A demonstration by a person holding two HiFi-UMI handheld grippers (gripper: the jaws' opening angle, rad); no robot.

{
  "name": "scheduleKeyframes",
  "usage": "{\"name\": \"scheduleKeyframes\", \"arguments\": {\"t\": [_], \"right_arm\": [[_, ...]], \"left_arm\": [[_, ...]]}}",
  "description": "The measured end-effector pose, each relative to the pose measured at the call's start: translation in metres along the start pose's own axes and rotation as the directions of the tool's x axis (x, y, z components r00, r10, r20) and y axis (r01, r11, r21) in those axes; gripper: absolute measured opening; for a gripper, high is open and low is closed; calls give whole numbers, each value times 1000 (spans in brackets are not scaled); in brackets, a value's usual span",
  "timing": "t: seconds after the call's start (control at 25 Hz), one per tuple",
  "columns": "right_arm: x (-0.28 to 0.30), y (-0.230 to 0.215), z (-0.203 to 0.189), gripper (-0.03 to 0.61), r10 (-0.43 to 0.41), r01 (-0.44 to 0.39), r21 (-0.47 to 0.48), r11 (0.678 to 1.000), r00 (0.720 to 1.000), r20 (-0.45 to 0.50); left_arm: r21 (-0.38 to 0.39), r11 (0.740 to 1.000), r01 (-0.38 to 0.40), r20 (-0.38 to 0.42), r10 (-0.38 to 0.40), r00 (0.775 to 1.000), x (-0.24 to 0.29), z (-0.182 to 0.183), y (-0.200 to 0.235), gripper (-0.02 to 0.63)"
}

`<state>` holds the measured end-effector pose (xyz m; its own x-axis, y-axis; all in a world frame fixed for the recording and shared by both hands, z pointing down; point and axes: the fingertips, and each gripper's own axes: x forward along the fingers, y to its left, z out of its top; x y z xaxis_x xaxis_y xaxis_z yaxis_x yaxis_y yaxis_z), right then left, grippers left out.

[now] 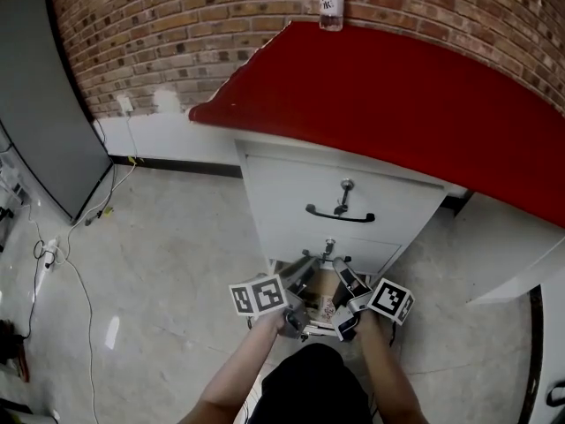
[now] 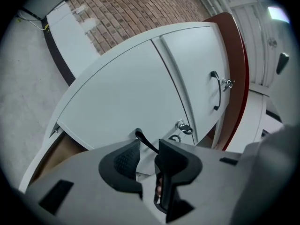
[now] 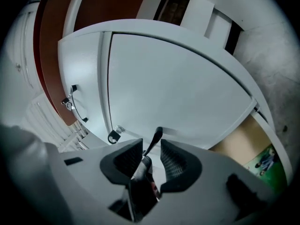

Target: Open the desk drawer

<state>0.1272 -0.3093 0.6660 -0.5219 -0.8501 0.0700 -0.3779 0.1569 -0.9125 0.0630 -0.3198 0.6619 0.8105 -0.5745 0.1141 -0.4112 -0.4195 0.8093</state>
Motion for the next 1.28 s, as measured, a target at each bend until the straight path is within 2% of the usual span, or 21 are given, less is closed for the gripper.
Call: {"name": "scheduleKeyframes", "arguments": {"t": [0.12, 0.2, 0.44, 0.68, 0.96, 1.08, 1.28], "right_arm": [[4, -2, 4, 121, -12, 12, 0, 1000, 1000, 27], [5, -3, 5, 93, -25, 25, 5, 1000, 999, 43], [6, -7, 6, 70, 3, -13, 111, 994, 996, 87], [5, -6, 6, 69, 8, -11, 37, 999, 995, 98], [4, -6, 5, 71, -6, 9, -41, 999, 997, 79], [5, -4, 5, 71, -3, 6, -43, 999, 996, 88], [3, -4, 4, 72, -11, 18, -68, 997, 995, 96]], "left_arm": [[-57, 998, 23, 4, -23, 1000, 6, 0, 4, 118], [-99, 994, 45, 14, -44, 999, 9, 2, 4, 118], [-140, 988, 61, 20, -59, 998, 14, 3, 9, 101], [-206, 974, 97, 43, -90, 995, 14, 2, 8, 77], [-170, 980, 98, 23, -95, 995, 13, 1, 7, 78], [-163, 981, 106, 22, -104, 994, 13, 2, 7, 75], [-91, 992, 83, -20, -85, 996, 13, 0, 5, 75]]}}
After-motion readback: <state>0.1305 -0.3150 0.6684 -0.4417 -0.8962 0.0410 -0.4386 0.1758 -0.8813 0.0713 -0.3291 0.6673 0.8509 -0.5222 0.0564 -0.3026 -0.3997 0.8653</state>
